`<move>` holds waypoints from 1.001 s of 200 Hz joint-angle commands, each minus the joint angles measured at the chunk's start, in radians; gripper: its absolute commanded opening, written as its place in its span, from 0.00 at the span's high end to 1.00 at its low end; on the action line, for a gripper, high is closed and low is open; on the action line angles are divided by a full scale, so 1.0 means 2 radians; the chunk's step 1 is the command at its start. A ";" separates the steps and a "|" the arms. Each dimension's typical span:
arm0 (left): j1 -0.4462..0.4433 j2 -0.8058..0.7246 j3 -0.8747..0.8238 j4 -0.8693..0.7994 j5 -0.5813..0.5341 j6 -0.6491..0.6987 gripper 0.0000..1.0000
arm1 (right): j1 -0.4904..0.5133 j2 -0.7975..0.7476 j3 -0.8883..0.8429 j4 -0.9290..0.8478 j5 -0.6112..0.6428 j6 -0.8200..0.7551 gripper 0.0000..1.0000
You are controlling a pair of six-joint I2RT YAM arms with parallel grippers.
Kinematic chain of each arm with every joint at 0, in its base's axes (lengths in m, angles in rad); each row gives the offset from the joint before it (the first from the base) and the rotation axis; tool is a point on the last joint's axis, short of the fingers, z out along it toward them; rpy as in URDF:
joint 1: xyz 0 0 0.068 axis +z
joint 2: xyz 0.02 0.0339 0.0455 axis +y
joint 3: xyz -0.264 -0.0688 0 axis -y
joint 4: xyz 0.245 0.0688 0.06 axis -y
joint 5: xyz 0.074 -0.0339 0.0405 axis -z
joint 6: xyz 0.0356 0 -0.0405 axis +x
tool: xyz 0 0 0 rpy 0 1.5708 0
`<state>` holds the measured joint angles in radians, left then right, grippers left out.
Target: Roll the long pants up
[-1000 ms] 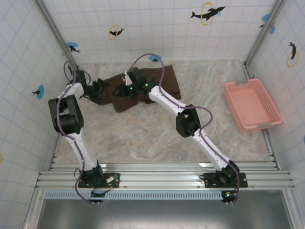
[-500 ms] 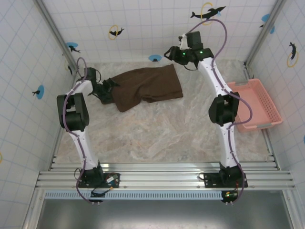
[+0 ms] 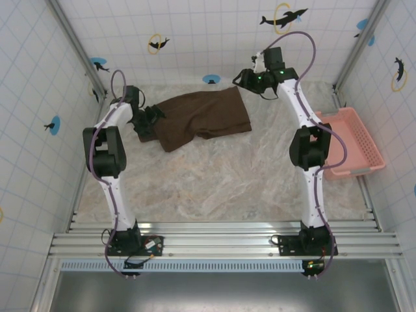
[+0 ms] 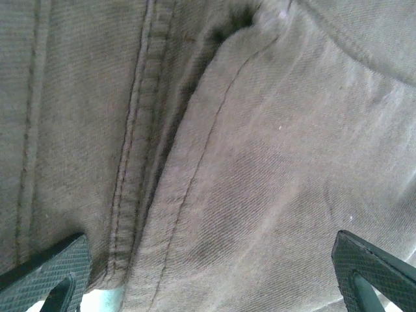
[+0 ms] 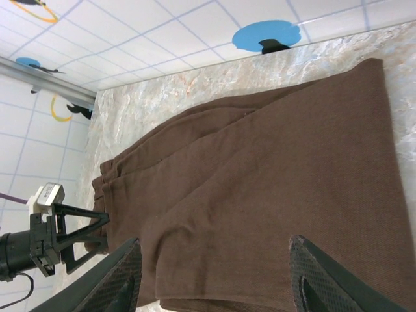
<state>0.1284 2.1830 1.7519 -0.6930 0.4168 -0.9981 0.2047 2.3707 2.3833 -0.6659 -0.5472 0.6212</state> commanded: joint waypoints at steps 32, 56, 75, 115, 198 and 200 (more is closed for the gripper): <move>-0.013 0.025 0.061 -0.053 -0.051 0.023 0.04 | -0.018 0.009 -0.001 0.022 -0.023 0.011 0.40; -0.013 0.040 0.081 -0.067 -0.058 0.024 0.08 | -0.022 0.012 -0.001 0.028 -0.026 0.018 0.40; -0.015 0.059 0.099 -0.071 -0.061 0.024 0.13 | -0.023 0.014 -0.001 0.032 -0.029 0.021 0.40; -0.022 0.101 0.118 -0.072 -0.083 0.016 0.15 | -0.026 0.014 -0.002 0.034 -0.029 0.023 0.41; -0.022 0.131 0.171 -0.100 -0.088 0.013 0.65 | -0.028 -0.003 -0.034 0.019 -0.025 0.000 0.41; -0.022 0.131 0.172 -0.102 -0.088 0.013 0.67 | -0.028 -0.003 -0.035 0.018 -0.025 -0.001 0.41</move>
<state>0.0906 2.4050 2.0472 -0.8474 0.2512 -0.9760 0.1585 2.3844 2.3493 -0.6216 -0.5949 0.6529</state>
